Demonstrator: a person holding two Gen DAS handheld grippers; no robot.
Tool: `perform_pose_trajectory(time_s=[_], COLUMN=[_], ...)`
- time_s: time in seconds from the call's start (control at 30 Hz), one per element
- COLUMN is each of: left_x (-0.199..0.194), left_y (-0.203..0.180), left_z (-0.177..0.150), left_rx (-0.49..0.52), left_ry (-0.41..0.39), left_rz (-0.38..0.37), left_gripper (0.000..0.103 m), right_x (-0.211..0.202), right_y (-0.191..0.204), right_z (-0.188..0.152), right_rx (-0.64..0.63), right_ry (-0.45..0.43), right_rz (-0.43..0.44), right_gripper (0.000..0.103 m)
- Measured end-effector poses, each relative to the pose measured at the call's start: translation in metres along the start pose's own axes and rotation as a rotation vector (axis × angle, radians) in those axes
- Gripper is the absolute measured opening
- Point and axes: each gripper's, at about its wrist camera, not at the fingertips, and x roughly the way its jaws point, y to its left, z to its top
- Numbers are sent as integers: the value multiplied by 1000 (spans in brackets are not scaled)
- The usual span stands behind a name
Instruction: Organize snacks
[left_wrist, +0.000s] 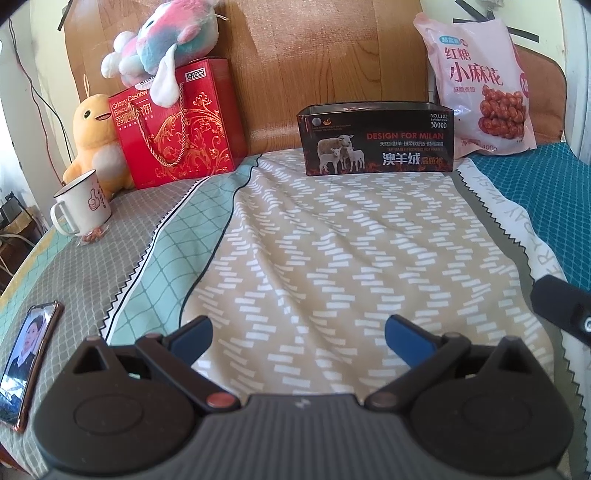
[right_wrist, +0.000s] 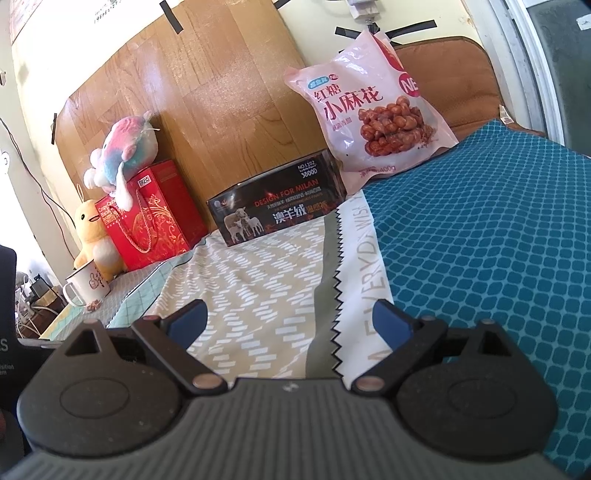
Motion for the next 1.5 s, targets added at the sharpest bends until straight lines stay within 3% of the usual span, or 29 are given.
perform_pose_trajectory(time_s=[1.5], left_x=[1], left_y=[2], left_z=[-2], left_rx=[13], left_ry=[-2], left_rz=[-10], left_gripper=[103], right_x=[4], right_y=[2], right_z=[2], right_rx=[-24], right_ry=[11], right_rz=[13], right_gripper=[98])
